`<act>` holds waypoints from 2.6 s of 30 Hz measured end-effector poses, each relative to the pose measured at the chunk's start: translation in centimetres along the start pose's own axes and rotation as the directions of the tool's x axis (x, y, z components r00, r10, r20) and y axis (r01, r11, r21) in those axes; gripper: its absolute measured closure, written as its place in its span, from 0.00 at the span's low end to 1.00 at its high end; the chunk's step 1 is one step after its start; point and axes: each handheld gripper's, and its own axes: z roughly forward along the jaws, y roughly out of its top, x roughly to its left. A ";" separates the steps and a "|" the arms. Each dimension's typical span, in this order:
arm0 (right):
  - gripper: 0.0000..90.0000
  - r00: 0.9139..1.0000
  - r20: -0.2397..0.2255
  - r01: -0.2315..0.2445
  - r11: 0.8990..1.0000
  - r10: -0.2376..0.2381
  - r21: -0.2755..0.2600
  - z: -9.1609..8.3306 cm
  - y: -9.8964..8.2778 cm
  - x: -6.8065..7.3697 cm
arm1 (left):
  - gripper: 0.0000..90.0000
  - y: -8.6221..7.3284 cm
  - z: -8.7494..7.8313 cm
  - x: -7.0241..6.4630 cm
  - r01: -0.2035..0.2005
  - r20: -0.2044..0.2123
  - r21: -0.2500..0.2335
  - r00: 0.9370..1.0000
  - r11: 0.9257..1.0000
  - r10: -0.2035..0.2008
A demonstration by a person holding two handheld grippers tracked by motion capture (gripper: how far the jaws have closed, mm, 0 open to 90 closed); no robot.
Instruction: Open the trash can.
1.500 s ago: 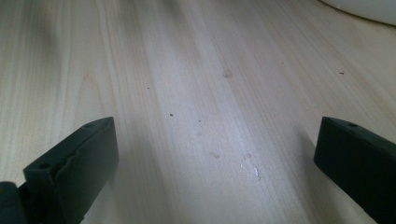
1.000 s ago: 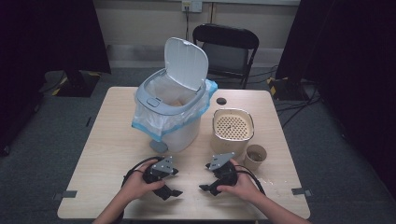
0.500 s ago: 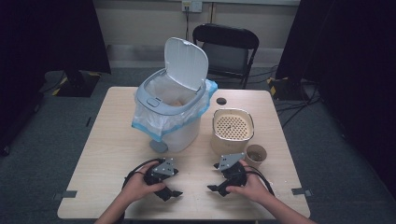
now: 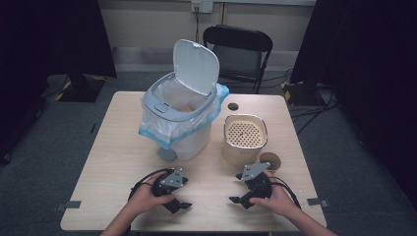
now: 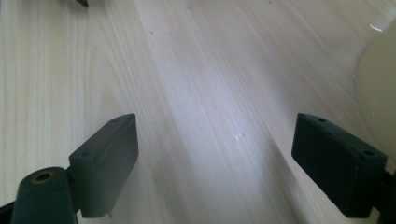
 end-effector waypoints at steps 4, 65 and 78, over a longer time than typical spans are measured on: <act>0.16 1.000 0.010 0.004 1.000 -0.004 0.006 -0.7 -0.6 -0.1 | 0.09 -0.1 0.1 -0.1 -0.005 0.007 0.003 1.000 1.000 0.005; 0.16 0.982 0.119 -0.146 0.989 0.144 0.009 -9.0 -8.4 -2.3 | 0.00 0.1 0.3 -0.1 -0.034 0.028 0.030 0.999 0.999 0.033; 0.16 0.967 0.171 -0.192 0.981 0.190 -0.009 -8.6 -8.7 -4.4 | 0.00 0.1 0.4 -0.2 -0.032 0.031 0.015 0.999 0.999 0.032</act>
